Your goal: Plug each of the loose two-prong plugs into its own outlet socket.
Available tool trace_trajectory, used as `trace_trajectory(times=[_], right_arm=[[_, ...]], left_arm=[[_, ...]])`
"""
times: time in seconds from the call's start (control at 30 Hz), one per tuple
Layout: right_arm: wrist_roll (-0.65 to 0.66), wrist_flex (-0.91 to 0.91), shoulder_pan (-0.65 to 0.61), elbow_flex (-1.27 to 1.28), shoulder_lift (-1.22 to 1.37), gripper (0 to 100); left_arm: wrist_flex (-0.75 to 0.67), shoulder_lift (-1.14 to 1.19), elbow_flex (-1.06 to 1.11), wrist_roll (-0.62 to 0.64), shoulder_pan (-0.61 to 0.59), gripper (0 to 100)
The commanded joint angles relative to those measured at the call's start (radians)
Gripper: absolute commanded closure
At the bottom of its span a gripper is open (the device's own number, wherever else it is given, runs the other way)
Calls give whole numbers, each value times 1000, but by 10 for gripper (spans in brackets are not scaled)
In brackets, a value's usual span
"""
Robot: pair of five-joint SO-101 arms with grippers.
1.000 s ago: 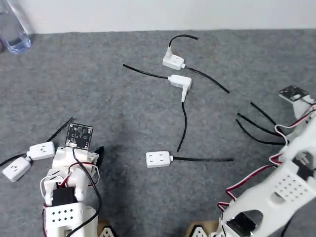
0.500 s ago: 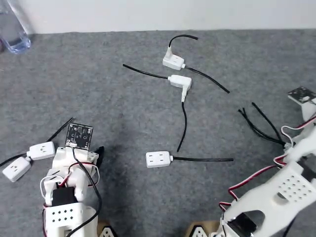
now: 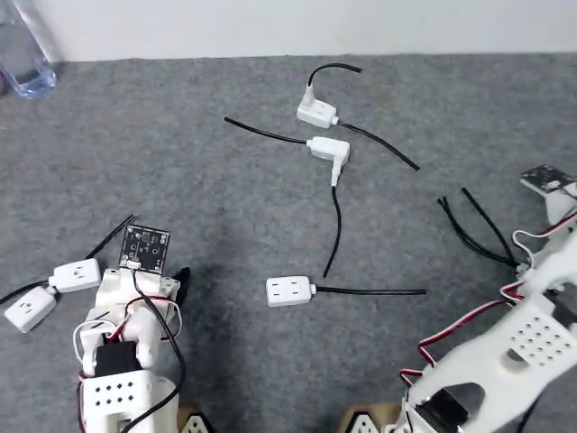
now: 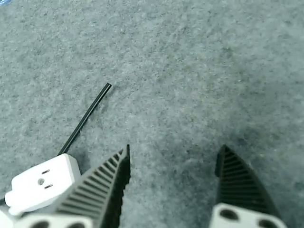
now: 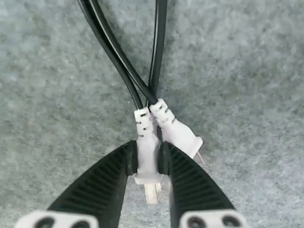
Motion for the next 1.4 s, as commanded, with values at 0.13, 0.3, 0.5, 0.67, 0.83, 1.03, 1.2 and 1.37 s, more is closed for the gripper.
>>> trace_trajectory(times=[0.13,0.3,0.5,0.67,0.83,1.03,1.2,1.37], right_arm=[[-8,65,5,-28,-4,991],[-146,222,-38,-66,-105,989],[-473,308,-108,-63,-223,989],[-747,311,-154,-60,-265,990],[-1175,309,-286,52,-265,990],[-1593,306,-605,166,-263,990],[-1738,289,-792,170,-265,991],[-1962,166,-791,173,-262,991]], left_arm=[[-23,-11,-1,-9,15,720],[-23,-11,-1,-9,28,720],[-21,-12,-1,-9,29,720],[-21,-12,-1,-9,31,720],[-21,-12,-1,-9,31,720],[-21,-12,-1,-9,31,720],[-21,-12,-1,-9,31,720],[-21,-12,-1,-9,31,720]])
